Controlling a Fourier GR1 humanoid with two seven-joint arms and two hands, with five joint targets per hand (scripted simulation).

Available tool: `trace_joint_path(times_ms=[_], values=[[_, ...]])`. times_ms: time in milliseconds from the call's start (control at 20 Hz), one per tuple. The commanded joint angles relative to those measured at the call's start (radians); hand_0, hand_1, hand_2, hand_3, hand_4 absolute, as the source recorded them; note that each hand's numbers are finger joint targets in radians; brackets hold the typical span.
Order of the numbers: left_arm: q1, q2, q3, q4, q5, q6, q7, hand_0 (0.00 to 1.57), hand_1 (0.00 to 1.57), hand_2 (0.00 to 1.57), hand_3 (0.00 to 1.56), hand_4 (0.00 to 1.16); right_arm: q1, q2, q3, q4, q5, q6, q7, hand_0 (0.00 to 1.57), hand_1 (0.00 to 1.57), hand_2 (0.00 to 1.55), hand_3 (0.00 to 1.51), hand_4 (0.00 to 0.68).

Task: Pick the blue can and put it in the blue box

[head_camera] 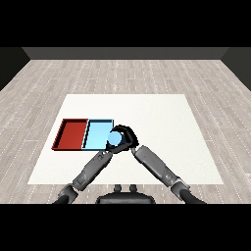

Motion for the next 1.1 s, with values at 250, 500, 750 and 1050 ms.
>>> trace_joint_path(times_ms=[250,500,750,1050], values=[[0.028,-0.038,-0.008,-0.039,0.069,-0.022,-0.024,1.42,1.42,1.35,1.0,0.68,0.088,0.027,-0.043,-0.071,-0.072,0.056,-0.007,1.27,1.27,1.37,1.33,0.415],[0.004,-0.038,0.046,0.036,0.093,-0.07,0.003,1.57,1.57,1.52,1.45,1.1,0.048,0.027,-0.051,-0.038,-0.056,0.039,0.038,0.0,0.0,0.0,0.0,0.0],[0.022,-0.039,0.053,0.04,0.075,-0.088,-0.026,1.57,1.57,1.52,1.45,1.12,0.064,0.027,0.018,-0.052,-0.085,-0.047,0.018,0.0,0.0,0.0,0.0,0.0],[-0.023,-0.039,0.061,0.068,0.056,-0.048,0.007,1.57,1.57,1.57,1.5,1.14,0.101,0.028,-0.094,-0.021,-0.023,0.081,0.008,0.0,0.0,0.0,0.0,0.0]])
